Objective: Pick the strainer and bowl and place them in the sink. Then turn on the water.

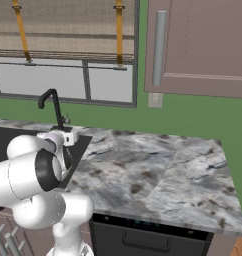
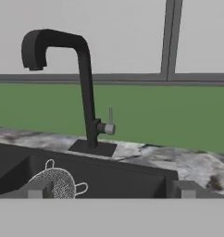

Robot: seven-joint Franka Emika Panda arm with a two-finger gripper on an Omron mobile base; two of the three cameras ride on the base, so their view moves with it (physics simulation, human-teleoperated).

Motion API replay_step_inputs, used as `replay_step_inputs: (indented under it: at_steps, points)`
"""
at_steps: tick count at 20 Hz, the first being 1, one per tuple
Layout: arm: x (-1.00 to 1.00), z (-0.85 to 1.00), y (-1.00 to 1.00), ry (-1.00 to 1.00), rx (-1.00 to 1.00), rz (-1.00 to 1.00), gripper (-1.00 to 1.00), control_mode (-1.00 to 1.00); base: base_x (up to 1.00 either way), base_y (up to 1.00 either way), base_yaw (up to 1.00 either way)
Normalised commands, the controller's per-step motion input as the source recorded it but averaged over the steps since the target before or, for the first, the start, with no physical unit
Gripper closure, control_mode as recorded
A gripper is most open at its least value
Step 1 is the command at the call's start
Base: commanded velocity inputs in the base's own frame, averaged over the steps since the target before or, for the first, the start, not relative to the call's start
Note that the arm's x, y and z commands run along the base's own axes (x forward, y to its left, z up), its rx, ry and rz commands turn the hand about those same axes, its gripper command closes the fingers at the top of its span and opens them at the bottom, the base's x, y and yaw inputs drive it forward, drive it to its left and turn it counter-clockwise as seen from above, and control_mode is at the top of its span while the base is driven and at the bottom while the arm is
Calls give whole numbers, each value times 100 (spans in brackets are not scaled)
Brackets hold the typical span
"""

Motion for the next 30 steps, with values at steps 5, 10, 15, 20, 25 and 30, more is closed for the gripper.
replay_step_inputs:
  at_steps: [5,10,15,20,25,30]
  points:
    - [1,4,0,-7,3,2,-100,-100,0,0,0]
    - [10,4,0,-10,2,0,-100,-100,0,0,0]
    - [7,1,0,-9,1,0,-100,-100,0,0,0]
    - [9,0,1,-6,0,0,-100,-100,0,0,0]
    - [0,0,2,-3,0,0,-100,-100,0,0,0]
    - [0,0,3,-3,0,0,-100,-100,0,0,0]
